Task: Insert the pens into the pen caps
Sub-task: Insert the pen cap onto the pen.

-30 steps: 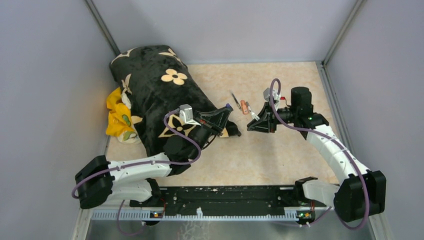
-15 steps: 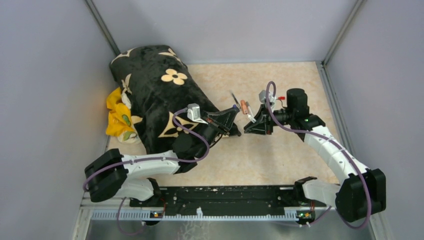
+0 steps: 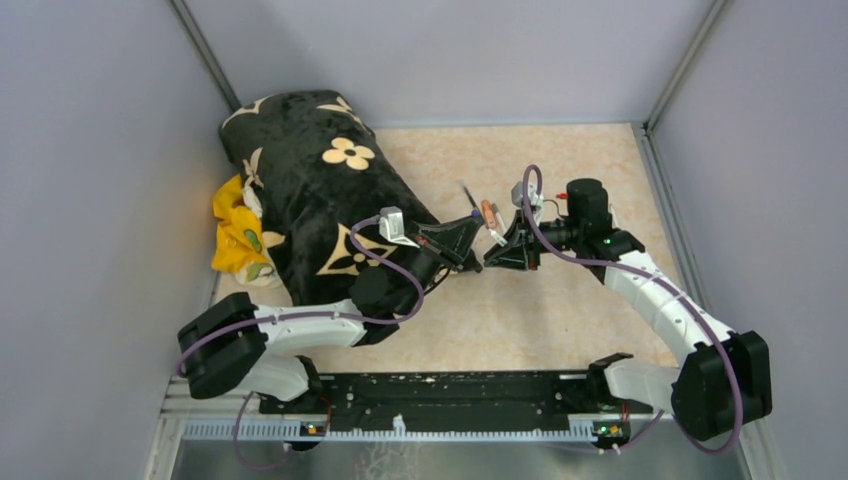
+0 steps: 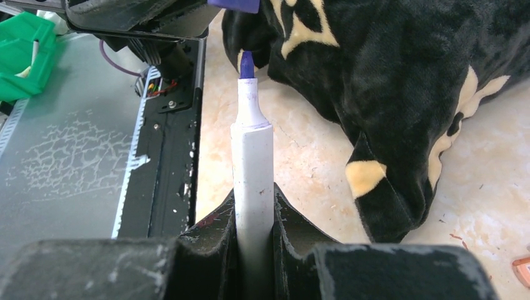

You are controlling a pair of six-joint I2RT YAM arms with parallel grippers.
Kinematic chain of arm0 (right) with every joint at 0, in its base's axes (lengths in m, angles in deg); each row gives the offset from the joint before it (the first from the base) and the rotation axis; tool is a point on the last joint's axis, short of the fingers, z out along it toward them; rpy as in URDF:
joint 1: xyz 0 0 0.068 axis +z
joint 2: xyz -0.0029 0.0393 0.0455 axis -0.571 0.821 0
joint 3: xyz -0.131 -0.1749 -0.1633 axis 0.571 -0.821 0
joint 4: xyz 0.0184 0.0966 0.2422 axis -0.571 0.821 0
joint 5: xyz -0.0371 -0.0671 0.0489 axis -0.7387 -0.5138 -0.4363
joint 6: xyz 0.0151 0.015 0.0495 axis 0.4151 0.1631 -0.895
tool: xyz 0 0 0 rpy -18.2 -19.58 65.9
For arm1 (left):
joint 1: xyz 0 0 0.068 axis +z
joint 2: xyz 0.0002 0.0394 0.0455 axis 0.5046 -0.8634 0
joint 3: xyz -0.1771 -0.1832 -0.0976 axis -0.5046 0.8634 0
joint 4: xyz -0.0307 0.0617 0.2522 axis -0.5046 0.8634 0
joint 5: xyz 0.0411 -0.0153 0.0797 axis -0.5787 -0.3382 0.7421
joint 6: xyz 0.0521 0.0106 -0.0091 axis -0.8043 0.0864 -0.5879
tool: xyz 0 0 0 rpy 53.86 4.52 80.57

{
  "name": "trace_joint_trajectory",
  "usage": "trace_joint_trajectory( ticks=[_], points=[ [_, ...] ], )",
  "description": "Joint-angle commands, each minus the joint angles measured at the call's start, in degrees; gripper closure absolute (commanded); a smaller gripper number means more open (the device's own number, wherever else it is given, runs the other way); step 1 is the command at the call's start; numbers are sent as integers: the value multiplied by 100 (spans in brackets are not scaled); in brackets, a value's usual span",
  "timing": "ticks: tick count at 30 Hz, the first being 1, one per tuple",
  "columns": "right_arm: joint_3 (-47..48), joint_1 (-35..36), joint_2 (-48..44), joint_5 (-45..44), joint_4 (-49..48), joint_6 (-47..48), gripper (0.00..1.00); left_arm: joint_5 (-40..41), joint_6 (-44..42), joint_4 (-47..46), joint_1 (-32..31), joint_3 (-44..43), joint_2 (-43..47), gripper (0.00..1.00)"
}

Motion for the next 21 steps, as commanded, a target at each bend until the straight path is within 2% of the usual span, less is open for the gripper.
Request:
trace_joint_trajectory(
  ticks=[1,21],
  points=[
    [28,74,19,3,-191,-58,100,-105,133,-347,22,-132,-79,100],
    [37,77,19,103,-252,-148,100,-94,334,-463,20,-77,-315,100]
  ],
)
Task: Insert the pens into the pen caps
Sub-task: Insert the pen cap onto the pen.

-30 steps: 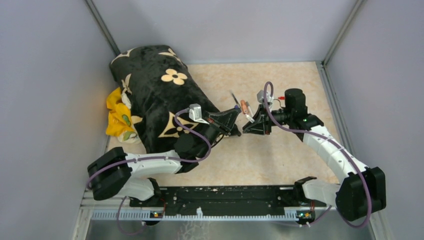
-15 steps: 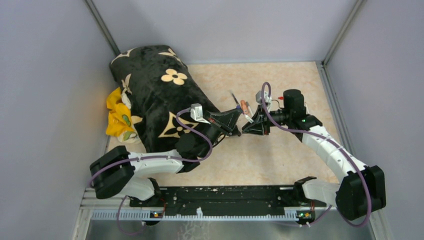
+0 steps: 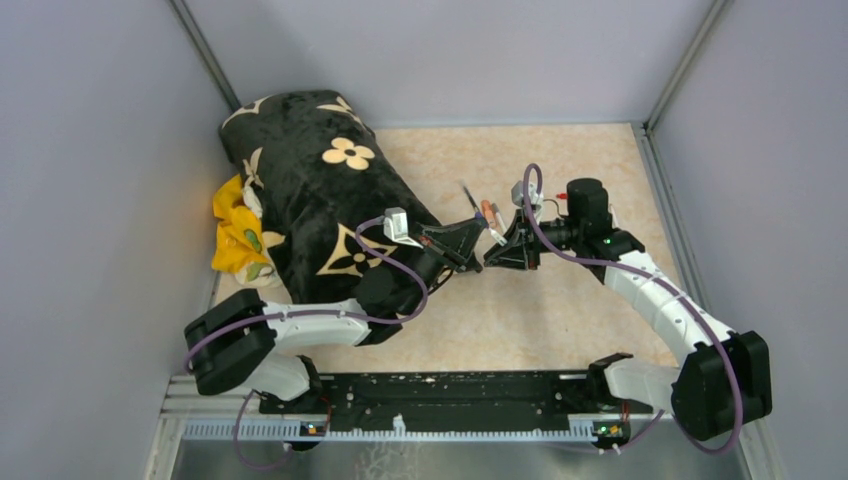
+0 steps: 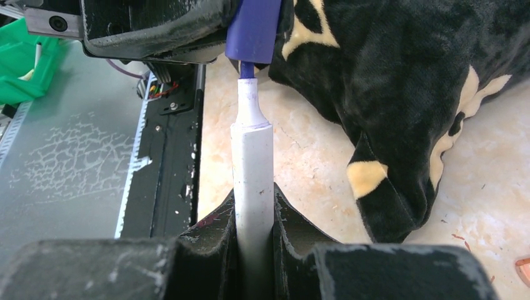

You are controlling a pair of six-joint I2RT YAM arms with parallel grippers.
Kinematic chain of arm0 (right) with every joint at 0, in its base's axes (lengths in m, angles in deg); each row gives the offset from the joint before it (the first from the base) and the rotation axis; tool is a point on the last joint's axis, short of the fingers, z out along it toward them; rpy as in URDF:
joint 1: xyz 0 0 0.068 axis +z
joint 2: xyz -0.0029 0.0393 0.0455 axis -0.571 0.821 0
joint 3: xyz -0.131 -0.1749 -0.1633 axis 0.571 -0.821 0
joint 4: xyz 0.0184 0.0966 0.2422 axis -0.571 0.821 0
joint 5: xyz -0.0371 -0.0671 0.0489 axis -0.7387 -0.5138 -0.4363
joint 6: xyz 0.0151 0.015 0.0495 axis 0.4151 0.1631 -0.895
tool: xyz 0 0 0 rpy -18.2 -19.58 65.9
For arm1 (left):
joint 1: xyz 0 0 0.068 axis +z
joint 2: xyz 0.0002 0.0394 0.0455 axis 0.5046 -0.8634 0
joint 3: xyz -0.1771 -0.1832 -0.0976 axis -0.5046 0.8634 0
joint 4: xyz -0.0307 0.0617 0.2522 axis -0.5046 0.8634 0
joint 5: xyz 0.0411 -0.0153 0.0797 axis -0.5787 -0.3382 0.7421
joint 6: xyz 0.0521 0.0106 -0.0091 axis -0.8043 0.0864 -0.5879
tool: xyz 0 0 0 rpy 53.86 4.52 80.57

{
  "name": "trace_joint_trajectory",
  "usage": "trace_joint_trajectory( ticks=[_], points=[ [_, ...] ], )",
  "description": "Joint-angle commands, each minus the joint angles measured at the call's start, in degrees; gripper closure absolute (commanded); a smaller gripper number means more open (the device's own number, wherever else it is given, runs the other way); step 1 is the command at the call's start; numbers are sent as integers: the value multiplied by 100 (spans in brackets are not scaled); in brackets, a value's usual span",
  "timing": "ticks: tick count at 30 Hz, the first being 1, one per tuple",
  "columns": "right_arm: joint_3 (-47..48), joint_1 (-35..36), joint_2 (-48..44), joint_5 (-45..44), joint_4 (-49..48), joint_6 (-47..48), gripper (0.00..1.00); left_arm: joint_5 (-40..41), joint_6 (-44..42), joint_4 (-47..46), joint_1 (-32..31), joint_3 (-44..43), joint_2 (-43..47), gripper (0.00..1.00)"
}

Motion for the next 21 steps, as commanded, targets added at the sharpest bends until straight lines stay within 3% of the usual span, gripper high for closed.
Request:
trace_joint_trajectory(
  ticks=[1,21],
  points=[
    [37,74,14,121,-207,-49,100,-54,143,-335,23,-70,-105,100],
    [-7,75,26,87,-505,-421,100,-601,802,-786,22,158,-614,100]
  ],
)
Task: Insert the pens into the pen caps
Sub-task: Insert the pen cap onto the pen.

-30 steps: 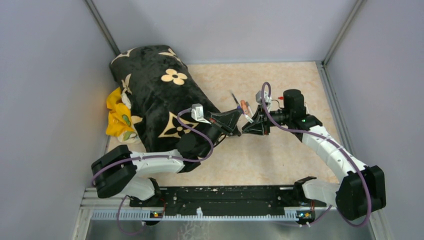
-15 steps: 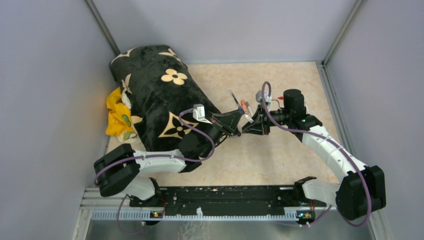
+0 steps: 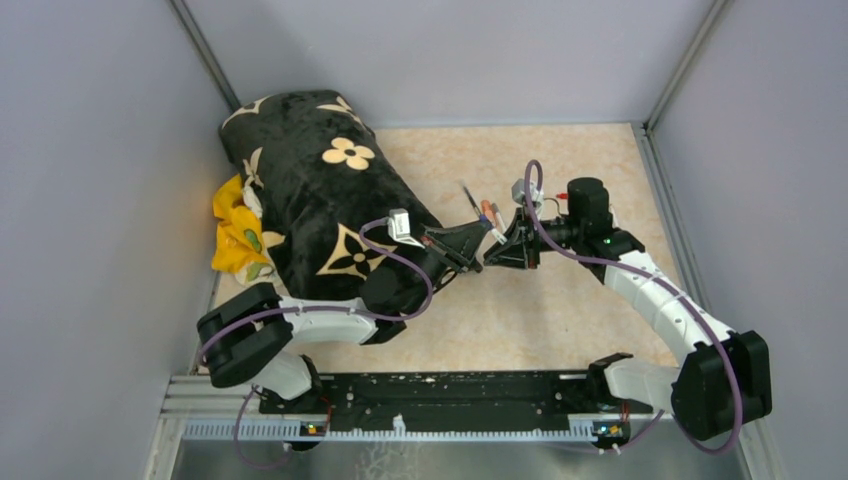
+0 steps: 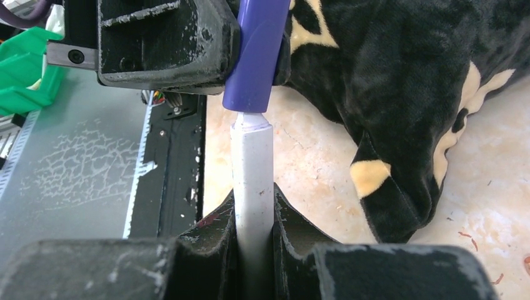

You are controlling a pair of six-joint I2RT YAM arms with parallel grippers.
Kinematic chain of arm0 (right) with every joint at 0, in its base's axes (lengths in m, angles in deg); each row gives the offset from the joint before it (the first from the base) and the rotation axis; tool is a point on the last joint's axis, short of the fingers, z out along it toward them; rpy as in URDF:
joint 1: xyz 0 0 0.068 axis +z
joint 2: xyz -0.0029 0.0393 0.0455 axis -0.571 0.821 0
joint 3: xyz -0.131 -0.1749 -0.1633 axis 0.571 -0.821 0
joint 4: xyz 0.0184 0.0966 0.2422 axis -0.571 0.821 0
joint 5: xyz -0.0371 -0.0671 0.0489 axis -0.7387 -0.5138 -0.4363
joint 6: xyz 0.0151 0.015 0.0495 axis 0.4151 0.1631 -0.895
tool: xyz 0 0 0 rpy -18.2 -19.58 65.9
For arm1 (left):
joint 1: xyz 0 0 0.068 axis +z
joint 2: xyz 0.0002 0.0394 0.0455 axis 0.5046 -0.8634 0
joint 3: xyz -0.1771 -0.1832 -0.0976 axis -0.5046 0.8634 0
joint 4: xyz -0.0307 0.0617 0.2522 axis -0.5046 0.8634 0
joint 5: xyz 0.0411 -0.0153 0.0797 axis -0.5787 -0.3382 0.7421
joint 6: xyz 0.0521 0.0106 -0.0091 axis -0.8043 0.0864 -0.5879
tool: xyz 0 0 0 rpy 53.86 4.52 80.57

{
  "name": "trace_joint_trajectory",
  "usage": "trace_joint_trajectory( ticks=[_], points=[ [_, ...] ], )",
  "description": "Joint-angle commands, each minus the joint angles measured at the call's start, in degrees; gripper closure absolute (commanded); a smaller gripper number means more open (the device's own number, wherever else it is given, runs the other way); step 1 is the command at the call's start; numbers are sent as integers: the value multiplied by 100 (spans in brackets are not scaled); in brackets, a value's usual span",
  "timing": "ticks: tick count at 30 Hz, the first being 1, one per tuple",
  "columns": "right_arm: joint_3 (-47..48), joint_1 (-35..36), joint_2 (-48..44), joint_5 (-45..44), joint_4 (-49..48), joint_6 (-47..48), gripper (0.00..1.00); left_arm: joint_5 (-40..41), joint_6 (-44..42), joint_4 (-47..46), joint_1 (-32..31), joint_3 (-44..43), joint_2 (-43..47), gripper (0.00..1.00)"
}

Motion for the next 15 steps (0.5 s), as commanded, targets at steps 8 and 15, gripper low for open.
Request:
trace_joint_trajectory(
  ticks=[8,15],
  points=[
    [-57,46,47,525,-700,-492,100,-899,17,-240,-19,163,-367,100],
    [-64,-7,47,710,-761,-524,100,-1435,-421,323,-18,86,-401,100]
  ],
)
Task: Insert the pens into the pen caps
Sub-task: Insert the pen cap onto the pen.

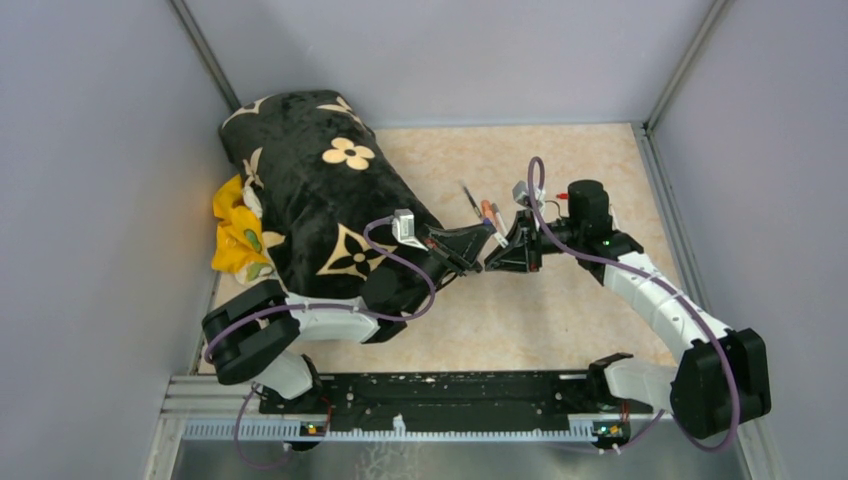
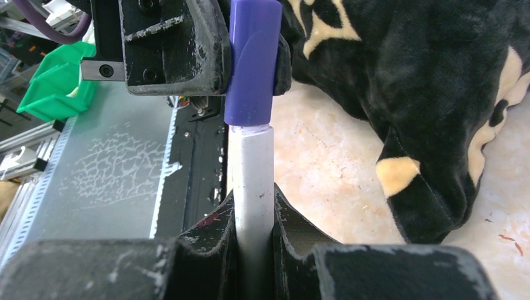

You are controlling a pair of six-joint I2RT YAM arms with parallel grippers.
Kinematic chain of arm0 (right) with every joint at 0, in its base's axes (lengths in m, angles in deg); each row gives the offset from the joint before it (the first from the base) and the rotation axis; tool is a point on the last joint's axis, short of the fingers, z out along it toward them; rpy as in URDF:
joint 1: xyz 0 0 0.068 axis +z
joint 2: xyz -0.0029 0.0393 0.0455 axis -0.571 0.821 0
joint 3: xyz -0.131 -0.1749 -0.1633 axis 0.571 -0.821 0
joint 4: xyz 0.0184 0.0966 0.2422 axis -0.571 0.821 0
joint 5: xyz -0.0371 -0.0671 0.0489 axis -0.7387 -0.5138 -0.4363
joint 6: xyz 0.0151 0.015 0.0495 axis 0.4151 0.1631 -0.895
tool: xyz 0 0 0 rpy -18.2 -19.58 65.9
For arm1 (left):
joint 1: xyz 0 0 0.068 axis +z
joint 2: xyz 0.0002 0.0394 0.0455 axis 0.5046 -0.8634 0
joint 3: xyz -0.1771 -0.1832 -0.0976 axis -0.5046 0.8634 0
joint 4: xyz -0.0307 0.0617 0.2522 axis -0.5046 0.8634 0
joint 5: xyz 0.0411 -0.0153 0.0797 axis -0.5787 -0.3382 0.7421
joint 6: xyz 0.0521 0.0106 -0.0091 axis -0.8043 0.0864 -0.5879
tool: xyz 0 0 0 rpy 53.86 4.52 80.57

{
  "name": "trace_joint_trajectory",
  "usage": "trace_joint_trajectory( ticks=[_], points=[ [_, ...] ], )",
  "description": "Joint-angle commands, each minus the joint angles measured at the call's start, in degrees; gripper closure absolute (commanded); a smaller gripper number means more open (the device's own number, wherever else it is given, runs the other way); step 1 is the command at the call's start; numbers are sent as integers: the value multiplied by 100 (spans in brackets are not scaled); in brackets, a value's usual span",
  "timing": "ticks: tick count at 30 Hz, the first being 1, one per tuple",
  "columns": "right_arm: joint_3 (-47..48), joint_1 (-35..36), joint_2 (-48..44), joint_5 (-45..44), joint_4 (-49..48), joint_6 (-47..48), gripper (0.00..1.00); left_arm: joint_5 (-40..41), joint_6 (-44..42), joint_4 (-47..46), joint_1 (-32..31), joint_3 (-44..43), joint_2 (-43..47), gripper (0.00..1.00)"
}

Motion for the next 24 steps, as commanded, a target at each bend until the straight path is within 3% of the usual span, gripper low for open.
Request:
trace_joint_trajectory(
  ticks=[1,8,24],
  points=[
    [87,29,15,382,-569,-73,100,-993,-243,641,-118,23,-203,100],
    [-61,-53,1,567,-1151,-533,100,-1361,-280,273,-118,34,-407,100],
    [-19,-53,23,392,-879,-265,100,-877,-164,358,-118,187,-109,77]
  ],
)
